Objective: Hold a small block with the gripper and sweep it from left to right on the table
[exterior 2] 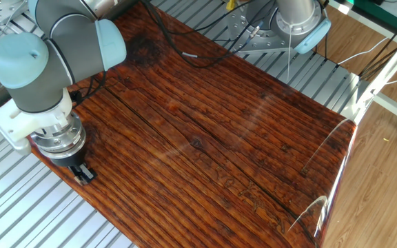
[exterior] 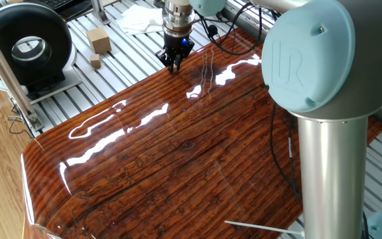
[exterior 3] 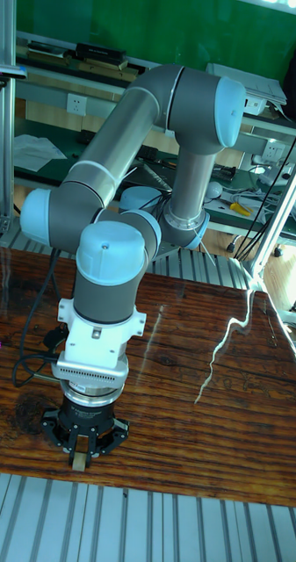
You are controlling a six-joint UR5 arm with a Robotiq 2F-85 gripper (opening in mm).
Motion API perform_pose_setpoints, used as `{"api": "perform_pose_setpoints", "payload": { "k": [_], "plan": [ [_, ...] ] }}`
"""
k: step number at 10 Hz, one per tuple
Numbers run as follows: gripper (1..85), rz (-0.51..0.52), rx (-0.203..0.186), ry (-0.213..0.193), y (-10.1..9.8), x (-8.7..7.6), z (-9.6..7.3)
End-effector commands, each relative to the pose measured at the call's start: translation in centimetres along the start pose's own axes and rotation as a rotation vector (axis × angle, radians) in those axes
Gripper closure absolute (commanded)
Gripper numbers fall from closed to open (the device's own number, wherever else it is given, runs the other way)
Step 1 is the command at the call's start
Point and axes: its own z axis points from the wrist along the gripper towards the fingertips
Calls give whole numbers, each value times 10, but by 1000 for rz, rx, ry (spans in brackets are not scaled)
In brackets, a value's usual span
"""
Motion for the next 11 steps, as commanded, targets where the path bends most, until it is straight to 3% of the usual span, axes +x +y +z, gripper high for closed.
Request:
{"api": "perform_pose_setpoints", "payload": {
  "k": [1, 11],
  "plan": [
    [847, 8, -7, 3, -1, -1, -1],
    [847, 12, -15, 0, 3, 0, -1]
  ]
}}
